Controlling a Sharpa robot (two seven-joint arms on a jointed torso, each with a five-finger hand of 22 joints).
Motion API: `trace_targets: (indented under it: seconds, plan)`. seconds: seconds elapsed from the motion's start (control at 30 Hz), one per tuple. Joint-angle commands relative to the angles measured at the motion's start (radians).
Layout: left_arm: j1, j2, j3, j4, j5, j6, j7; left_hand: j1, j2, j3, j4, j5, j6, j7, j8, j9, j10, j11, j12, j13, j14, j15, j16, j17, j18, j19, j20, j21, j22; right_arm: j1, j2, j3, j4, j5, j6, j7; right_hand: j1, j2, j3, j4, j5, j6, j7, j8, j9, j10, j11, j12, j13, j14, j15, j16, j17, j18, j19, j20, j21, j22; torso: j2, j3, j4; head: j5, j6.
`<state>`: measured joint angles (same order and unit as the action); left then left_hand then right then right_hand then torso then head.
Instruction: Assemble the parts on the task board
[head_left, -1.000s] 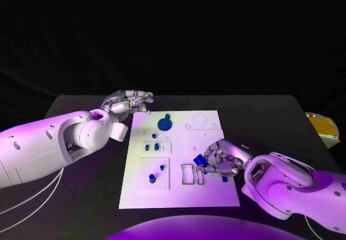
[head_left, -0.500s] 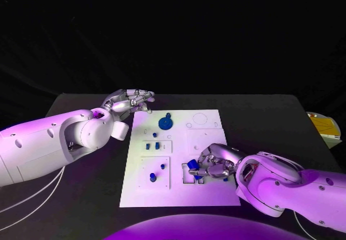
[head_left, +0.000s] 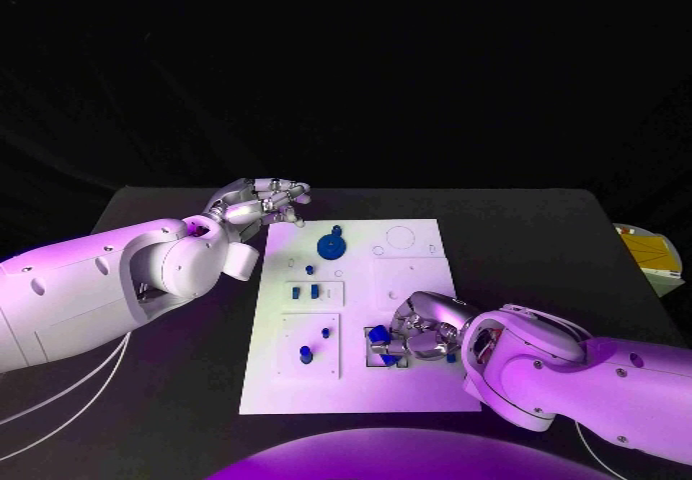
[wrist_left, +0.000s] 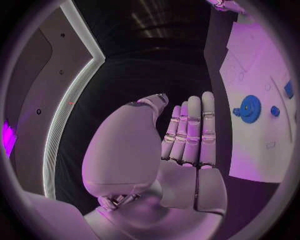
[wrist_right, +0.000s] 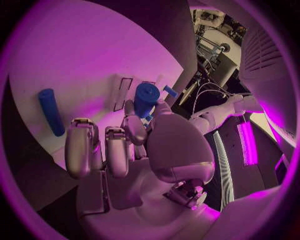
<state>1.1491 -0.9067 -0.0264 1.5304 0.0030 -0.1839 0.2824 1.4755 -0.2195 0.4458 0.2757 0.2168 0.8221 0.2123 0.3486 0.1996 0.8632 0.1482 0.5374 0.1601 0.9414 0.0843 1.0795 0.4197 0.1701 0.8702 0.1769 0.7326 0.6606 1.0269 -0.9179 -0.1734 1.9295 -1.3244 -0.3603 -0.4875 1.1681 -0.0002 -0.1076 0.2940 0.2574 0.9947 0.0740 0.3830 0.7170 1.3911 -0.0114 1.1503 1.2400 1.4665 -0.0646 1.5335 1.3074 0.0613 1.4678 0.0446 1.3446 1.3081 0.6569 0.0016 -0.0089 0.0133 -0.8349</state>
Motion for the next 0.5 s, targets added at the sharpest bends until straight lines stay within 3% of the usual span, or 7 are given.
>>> trace_targets:
  seconds: [0.03, 0.23, 0.43, 0.5]
  plan:
    - [0.000, 0.001, 0.001, 0.003, -0.002, 0.018, 0.004, 0.006, -0.001, 0.006, 0.002, 0.003, -0.007, 0.003, 0.004, 0.001, -0.005, 0.002, 0.006, 0.001, -0.007, -0.002, -0.001, -0.002, 0.012, -0.002, 0.004, -0.005, -0.001, -0.003, 0.005, 0.000, -0.008, -0.022, 0.020, -0.014, -0.005, 0.003, -0.007, 0.000, -0.006, 0.022, -0.014, 0.005, -0.002, 0.005, 0.000, 0.005, 0.003, 0.082, -0.008, 0.003, 0.144, -0.016, 0.029, -0.005, -0.005, 0.192, 0.000, -0.0002, 0.0011, 0.002, -0.002]
    - [0.000, 0.000, 0.001, 0.004, -0.002, 0.018, 0.004, 0.006, -0.001, 0.006, 0.002, 0.003, -0.007, 0.003, 0.004, 0.001, -0.005, 0.002, 0.006, 0.001, -0.007, -0.002, -0.001, -0.002, 0.012, -0.002, 0.004, -0.005, -0.001, -0.005, 0.016, -0.001, -0.017, -0.028, 0.025, -0.019, -0.019, 0.009, -0.031, 0.000, -0.030, 0.022, -0.015, 0.014, 0.004, 0.006, -0.002, 0.004, 0.005, 0.082, -0.010, 0.003, 0.144, -0.016, 0.029, -0.008, -0.006, 0.193, 0.000, 0.0000, -0.0009, 0.005, -0.003]
    - [0.000, -0.001, 0.001, 0.005, -0.002, 0.018, 0.003, 0.006, -0.001, 0.006, 0.002, 0.003, -0.007, 0.003, 0.004, 0.001, -0.005, 0.002, 0.006, 0.001, -0.007, -0.002, -0.001, -0.002, 0.012, -0.002, 0.004, -0.005, -0.001, -0.007, 0.021, -0.001, -0.023, -0.045, 0.019, -0.031, -0.048, 0.034, -0.123, 0.001, -0.177, 0.012, -0.016, 0.035, 0.018, 0.006, -0.002, -0.003, 0.010, 0.082, -0.010, 0.002, 0.142, -0.016, 0.030, -0.009, -0.012, 0.196, 0.000, -0.0005, -0.0004, 0.005, -0.003]
    - [0.000, -0.001, 0.001, 0.004, -0.002, 0.018, 0.003, 0.006, -0.001, 0.006, 0.002, 0.003, -0.007, 0.003, 0.004, 0.001, -0.005, 0.002, 0.006, 0.001, -0.007, -0.002, -0.001, -0.002, 0.012, -0.002, 0.004, -0.005, -0.001, -0.008, 0.021, -0.001, -0.024, -0.053, 0.015, -0.035, -0.055, 0.033, -0.140, 0.001, -0.201, 0.011, -0.016, 0.038, 0.020, 0.006, -0.002, -0.005, 0.011, 0.082, -0.010, 0.002, 0.141, -0.016, 0.029, -0.009, -0.014, 0.196, 0.000, -0.0002, -0.0003, 0.004, -0.003]
